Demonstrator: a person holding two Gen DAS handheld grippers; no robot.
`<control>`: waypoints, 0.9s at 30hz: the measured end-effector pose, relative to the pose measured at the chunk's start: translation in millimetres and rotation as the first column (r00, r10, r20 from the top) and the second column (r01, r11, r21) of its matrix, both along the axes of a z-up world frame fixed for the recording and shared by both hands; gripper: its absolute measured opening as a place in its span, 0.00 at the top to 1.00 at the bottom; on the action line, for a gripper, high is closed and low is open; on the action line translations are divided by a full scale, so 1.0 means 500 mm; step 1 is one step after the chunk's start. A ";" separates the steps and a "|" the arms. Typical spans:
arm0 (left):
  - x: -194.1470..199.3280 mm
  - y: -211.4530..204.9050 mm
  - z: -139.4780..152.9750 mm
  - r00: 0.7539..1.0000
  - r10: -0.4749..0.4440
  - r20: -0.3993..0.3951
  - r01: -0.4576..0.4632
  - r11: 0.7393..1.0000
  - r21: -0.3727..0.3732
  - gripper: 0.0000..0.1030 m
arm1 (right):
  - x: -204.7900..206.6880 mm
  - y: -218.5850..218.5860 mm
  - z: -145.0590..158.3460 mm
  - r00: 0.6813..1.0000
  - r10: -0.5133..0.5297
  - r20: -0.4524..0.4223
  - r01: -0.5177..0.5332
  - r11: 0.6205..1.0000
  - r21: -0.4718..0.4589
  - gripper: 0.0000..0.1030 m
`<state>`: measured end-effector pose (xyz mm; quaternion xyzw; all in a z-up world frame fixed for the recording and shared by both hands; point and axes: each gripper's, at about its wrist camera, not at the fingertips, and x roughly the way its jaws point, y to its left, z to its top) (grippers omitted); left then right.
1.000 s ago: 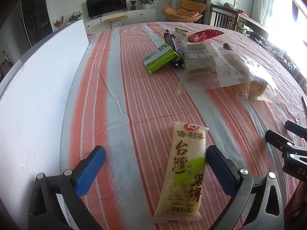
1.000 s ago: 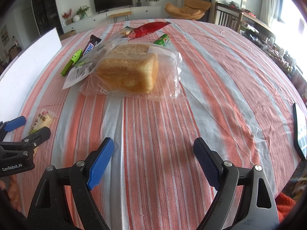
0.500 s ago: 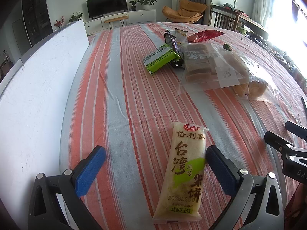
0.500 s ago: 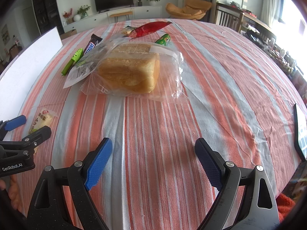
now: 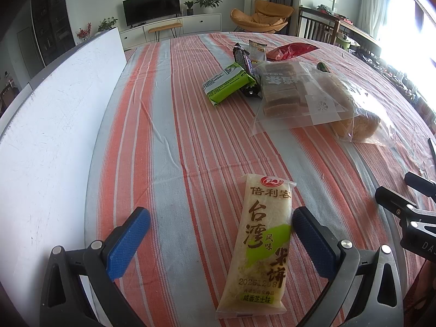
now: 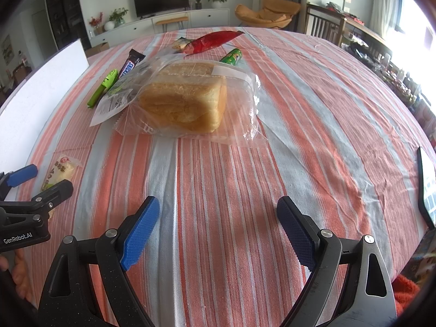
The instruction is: Organize snacks
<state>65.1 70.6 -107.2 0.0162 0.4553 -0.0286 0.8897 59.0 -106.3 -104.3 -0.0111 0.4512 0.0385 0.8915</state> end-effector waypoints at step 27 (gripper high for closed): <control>0.000 0.001 0.000 1.000 0.000 -0.001 0.000 1.000 -0.002 0.00 | 0.162 0.071 0.135 0.653 0.746 -0.133 -0.748 0.606 -0.270 0.14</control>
